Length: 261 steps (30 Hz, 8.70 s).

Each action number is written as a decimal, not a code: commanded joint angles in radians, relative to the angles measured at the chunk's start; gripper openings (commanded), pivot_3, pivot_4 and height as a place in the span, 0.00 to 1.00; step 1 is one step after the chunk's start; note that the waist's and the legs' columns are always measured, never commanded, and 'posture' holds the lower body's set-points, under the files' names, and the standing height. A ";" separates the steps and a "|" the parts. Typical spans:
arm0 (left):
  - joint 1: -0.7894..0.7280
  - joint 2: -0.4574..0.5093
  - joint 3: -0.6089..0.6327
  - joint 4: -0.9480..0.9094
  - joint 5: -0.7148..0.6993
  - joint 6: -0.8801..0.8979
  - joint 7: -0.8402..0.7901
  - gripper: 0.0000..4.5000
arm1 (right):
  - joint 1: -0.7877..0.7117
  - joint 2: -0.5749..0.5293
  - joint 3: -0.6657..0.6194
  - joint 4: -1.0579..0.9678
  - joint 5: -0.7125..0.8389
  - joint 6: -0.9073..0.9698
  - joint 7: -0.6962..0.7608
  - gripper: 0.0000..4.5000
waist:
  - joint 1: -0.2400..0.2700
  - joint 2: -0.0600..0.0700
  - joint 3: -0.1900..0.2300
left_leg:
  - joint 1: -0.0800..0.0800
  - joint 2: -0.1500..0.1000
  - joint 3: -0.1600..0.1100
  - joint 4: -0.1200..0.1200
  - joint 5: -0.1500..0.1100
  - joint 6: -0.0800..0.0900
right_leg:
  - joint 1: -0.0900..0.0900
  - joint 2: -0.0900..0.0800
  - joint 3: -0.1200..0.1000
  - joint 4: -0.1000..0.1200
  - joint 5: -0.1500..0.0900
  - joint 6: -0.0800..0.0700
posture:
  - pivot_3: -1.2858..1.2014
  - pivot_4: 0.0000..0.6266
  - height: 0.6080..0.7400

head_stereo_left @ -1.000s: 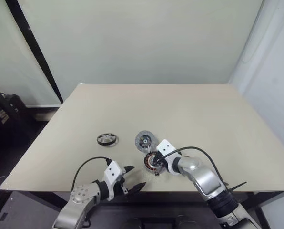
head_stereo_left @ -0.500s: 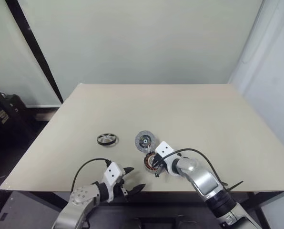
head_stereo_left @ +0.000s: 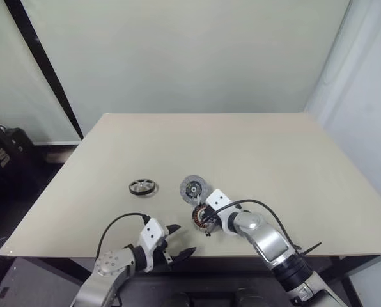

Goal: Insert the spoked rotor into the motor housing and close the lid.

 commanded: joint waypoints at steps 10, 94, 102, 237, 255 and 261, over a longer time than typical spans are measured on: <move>0.006 -0.059 0.121 -0.046 -0.117 0.051 0.070 1.00 | 0.050 -0.037 -0.105 -0.215 0.128 -0.097 0.101 0.14 | 0.001 0.000 0.000 | -0.001 0.000 -0.001 -0.001 0.000 0.000 | 0.000 0.000 0.000 0.000 0.000 0.000 | 0.52 0.00 1.00; -0.302 -0.229 0.458 0.265 -1.219 0.914 0.505 0.06 | 0.309 -0.145 -0.252 -0.240 0.034 -0.304 -0.136 1.00 | 0.001 -0.009 -0.002 | 0.000 -0.003 -0.003 0.002 -0.003 -0.005 | 0.007 -0.001 -0.001 -0.005 0.000 0.001 | 0.52 0.00 1.00; -0.383 -0.267 0.398 0.403 -1.060 0.907 0.438 0.06 | 0.328 -0.141 -0.262 -0.260 0.030 -0.298 -0.156 1.00 | 0.001 -0.009 -0.002 | 0.000 -0.003 -0.003 0.001 0.000 -0.001 | 0.007 -0.001 -0.001 -0.005 0.000 0.001 | 0.52 0.00 1.00; -0.233 0.183 0.026 0.032 -0.067 0.302 -0.090 0.00 | -0.153 -0.321 0.335 -0.235 -0.074 0.106 0.374 0.56 | 0.001 -0.008 -0.002 | 0.000 -0.001 -0.001 -0.004 0.001 -0.002 | 0.000 -0.001 0.000 -0.002 0.001 0.001 | 0.52 0.00 1.00; -0.248 0.148 0.056 0.076 -0.062 0.272 -0.021 0.00 | -0.109 -0.051 0.146 -0.252 0.031 0.435 0.242 0.02 | 0.000 -0.008 -0.002 | 0.000 0.000 -0.001 -0.003 0.001 -0.002 | -0.001 0.000 -0.001 0.001 0.001 0.001 | 0.52 0.00 1.00; -0.258 0.131 0.050 0.093 -0.050 0.256 -0.011 0.00 | -0.119 0.105 0.047 -0.164 0.069 0.497 0.134 0.02 | -0.001 -0.008 -0.002 | 0.001 0.000 -0.001 -0.002 0.001 -0.002 | -0.003 0.001 0.000 0.009 0.001 0.000 | 0.52 0.00 1.00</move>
